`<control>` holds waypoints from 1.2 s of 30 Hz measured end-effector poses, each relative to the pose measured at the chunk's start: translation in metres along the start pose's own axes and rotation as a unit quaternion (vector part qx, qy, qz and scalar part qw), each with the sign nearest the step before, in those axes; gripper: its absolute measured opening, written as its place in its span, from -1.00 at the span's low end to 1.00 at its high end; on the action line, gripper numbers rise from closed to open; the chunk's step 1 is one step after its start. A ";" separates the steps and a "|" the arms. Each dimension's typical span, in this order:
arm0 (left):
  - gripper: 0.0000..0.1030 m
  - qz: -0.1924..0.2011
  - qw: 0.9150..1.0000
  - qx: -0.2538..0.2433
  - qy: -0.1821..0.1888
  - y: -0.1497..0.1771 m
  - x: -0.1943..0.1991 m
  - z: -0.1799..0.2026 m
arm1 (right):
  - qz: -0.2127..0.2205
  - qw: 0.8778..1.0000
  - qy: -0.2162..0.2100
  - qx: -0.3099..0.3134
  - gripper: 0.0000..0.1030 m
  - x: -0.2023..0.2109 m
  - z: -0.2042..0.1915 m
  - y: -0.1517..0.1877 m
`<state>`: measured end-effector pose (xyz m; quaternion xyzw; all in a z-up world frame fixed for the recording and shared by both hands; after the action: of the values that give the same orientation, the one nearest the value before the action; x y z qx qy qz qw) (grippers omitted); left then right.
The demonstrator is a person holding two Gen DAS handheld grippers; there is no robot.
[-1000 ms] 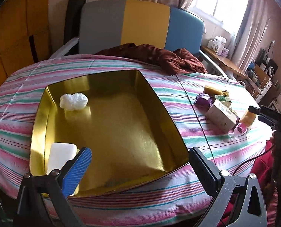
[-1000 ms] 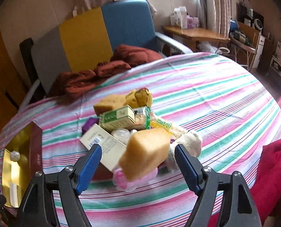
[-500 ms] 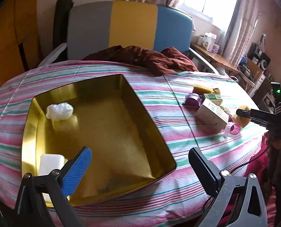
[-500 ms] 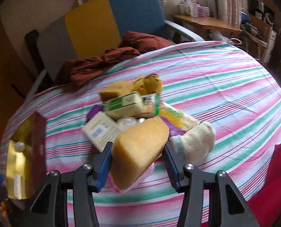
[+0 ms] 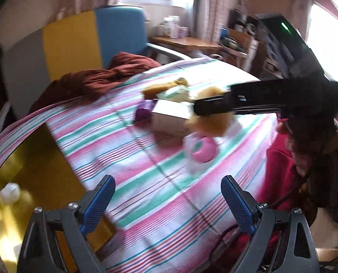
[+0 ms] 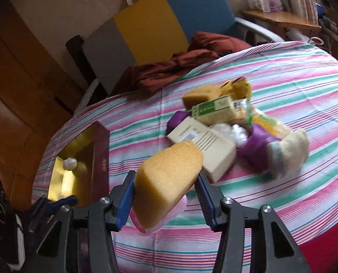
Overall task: Organize objects
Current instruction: 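Grasp yellow sponge with right gripper while left gripper grasps pink hair curler, then carry sponge and pink curler into gold tray and open both grippers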
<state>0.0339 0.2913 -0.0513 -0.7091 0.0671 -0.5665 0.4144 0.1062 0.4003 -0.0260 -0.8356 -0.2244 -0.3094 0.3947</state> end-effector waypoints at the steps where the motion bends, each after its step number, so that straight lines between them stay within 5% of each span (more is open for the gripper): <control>1: 0.79 -0.002 1.000 -0.008 0.001 0.000 -0.003 0.005 | -0.004 1.000 -0.001 0.003 0.01 -0.003 -0.001 0.001; 4: 0.51 -0.010 1.000 -0.025 0.008 -0.002 -0.014 0.013 | -0.016 1.000 -0.012 0.005 0.01 -0.009 -0.003 0.004; 12: 0.48 -0.022 0.999 -0.016 0.035 -0.005 -0.037 0.019 | -0.037 0.998 -0.045 -0.008 0.01 -0.019 0.000 0.010; 16: -0.24 -0.031 0.999 -0.024 0.028 -0.002 -0.051 0.022 | -0.042 0.997 -0.056 -0.017 0.01 -0.023 0.005 0.011; 27: -0.29 -0.019 0.999 0.011 0.039 0.002 -0.047 0.011 | -0.016 0.997 -0.044 -0.055 -0.14 -0.030 0.034 0.006; 36: -0.28 0.008 0.997 0.067 0.021 0.007 -0.006 -0.018 | 0.009 0.998 -0.059 -0.022 -0.13 -0.021 0.022 0.003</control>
<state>0.0195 0.2808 -0.0601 -0.6668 0.0433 -0.5815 0.4640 0.1005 0.4130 -0.0534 -0.8630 -0.2327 -0.2608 0.3648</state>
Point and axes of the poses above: each gripper's, at about its wrist camera, not at the fingertips, and x roughly against the way its jaws point, z to its right, y to its underside, the point moved 3 cm from there along -x, roughly the way its jaws point, and after that the axes turned 6 degrees about -y, right-handed, at the moved point
